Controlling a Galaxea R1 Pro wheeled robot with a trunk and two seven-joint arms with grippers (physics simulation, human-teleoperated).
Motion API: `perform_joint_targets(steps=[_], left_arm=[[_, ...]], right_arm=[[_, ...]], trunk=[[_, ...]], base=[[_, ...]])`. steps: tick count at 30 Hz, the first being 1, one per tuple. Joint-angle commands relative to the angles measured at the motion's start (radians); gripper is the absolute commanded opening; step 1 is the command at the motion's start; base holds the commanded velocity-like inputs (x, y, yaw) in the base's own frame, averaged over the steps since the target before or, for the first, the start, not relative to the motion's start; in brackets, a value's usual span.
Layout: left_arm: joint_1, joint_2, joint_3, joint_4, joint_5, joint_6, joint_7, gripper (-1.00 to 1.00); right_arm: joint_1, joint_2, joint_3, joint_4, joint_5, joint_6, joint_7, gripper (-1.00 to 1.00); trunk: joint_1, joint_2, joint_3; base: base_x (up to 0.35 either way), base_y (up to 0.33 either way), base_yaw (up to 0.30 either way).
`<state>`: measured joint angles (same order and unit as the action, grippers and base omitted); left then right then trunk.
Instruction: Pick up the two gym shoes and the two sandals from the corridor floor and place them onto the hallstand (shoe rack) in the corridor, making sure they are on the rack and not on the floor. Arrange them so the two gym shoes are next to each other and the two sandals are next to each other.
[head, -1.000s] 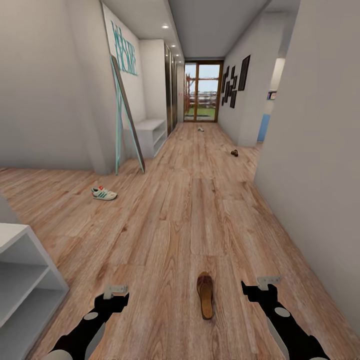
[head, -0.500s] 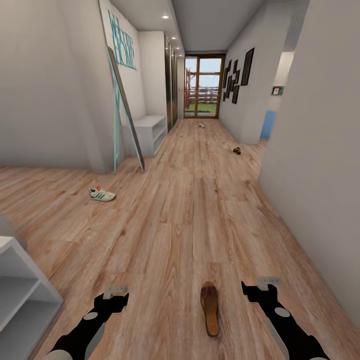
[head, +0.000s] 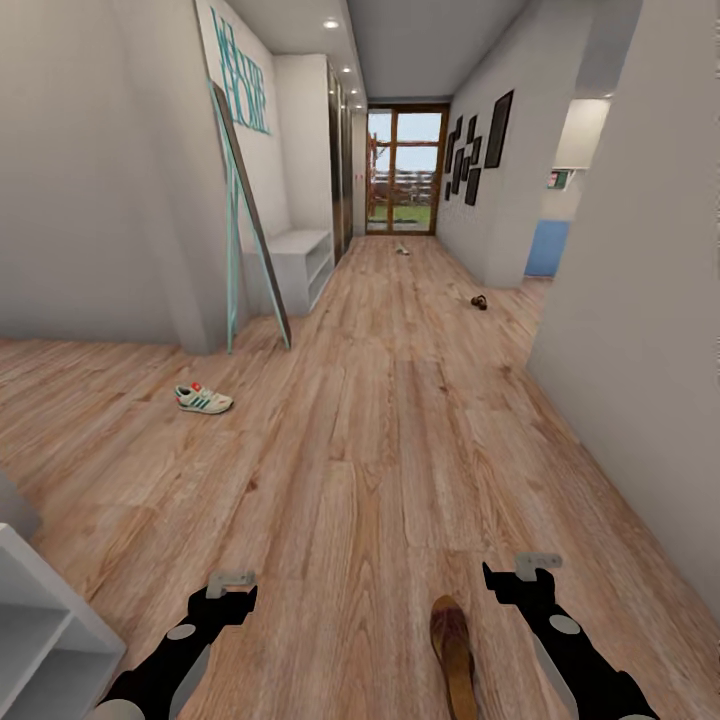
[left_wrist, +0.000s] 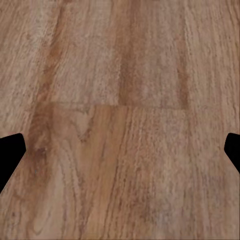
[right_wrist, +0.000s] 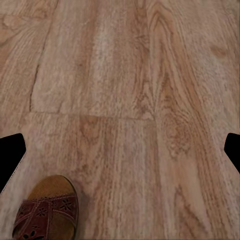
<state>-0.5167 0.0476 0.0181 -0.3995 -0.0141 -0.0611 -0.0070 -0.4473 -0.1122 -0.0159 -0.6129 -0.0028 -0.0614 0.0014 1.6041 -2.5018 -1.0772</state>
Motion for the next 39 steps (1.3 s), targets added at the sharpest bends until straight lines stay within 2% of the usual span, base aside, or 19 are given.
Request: perform_joint_targets(steps=[1, 34, 39], left_arm=[[0.000, 0.000, 0.002, 0.001, -0.001, -0.003, -0.001, 1.00], [0.000, 0.000, 0.002, 0.001, -0.001, -0.003, -0.001, 1.00], [-0.014, -0.012, 0.001, -0.007, -0.001, 0.005, 0.001, 1.00]], right_arm=[[-0.001, 0.000, -0.001, 0.001, 0.000, -0.003, 0.000, 1.00], [-0.001, -0.001, 0.002, 0.000, 0.003, -0.003, 0.000, 1.00], [-0.001, -0.001, 0.002, 0.003, 0.004, -0.002, 0.002, 1.00]], trunk=[[0.000, 0.000, -0.001], [0.000, 0.000, -0.001], [0.000, 0.000, -0.001]], base=[[0.083, 0.156, -0.143], [0.008, 0.016, -0.015], [0.000, 0.000, 0.000]])
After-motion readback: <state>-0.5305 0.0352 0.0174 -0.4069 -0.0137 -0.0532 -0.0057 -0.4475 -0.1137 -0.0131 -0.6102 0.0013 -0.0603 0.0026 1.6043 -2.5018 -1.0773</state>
